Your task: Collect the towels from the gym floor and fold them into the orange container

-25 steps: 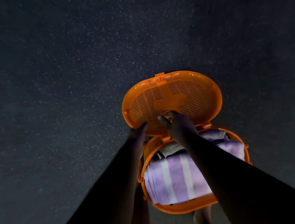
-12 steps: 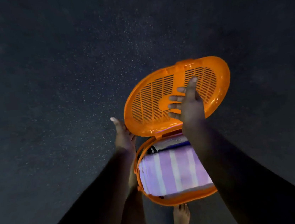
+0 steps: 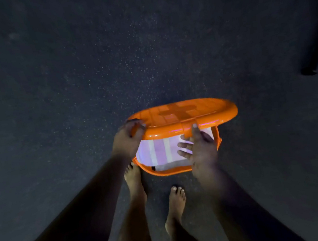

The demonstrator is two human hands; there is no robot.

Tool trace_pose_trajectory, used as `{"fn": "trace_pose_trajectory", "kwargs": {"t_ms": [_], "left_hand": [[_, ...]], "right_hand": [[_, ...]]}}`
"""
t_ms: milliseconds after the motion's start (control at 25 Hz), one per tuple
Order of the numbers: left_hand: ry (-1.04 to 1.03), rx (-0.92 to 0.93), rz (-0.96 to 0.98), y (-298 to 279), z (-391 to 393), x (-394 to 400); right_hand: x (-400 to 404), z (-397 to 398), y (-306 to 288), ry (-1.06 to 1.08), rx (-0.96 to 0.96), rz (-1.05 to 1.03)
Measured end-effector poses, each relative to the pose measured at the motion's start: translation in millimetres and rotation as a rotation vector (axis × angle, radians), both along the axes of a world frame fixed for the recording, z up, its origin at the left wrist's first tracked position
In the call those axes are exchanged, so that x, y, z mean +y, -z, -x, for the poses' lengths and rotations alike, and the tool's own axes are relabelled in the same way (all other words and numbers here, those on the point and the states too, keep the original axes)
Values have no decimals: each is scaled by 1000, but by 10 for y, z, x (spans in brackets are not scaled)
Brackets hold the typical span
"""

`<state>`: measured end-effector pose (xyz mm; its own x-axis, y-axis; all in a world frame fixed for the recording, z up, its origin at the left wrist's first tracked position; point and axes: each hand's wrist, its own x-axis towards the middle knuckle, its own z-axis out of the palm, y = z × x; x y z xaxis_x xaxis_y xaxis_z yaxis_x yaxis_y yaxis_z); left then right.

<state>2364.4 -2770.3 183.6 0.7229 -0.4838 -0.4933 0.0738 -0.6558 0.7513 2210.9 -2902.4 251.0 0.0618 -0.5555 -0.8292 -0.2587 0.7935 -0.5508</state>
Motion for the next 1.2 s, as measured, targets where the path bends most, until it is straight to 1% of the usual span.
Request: {"fn": "trace_pose_trajectory", "kwargs": {"t_ms": [80, 120, 280, 400, 520, 640, 760, 880, 920, 1000, 1120, 1200], "left_hand": [[318, -205, -111, 110, 367, 97], [449, -270, -173, 142, 548, 115], [784, -298, -396, 632, 1166, 193], [994, -340, -476, 1041, 1473, 182], [1062, -377, -500, 1396, 1698, 164], [1012, -455, -487, 1605, 1741, 188], [1061, -400, -519, 1716, 1737, 229], [1042, -440, -490, 1736, 1727, 259], [1043, -428, -483, 1736, 1717, 250], [1051, -401, -487, 1766, 1735, 252], [1045, -378, -473, 1748, 1724, 231], [1081, -361, -482, 1687, 1735, 220]], "right_hand": [[331, 336, 257, 28, 47, -45], [487, 485, 415, 40, 62, -83], [923, 978, 1089, 54, 109, -195], [994, 1180, 1531, 81, 133, -246], [982, 1258, 1971, 90, 171, -285], [924, 1320, 2267, 113, 199, -312], [809, 1323, 2395, 85, 215, -350], [738, 1159, 2375, 226, 216, -357], [729, 1108, 2362, 276, 217, -347], [766, 1048, 2381, 338, 174, -338], [818, 1056, 2398, 420, 17, -307], [788, 1157, 2428, 365, -15, -306]]}}
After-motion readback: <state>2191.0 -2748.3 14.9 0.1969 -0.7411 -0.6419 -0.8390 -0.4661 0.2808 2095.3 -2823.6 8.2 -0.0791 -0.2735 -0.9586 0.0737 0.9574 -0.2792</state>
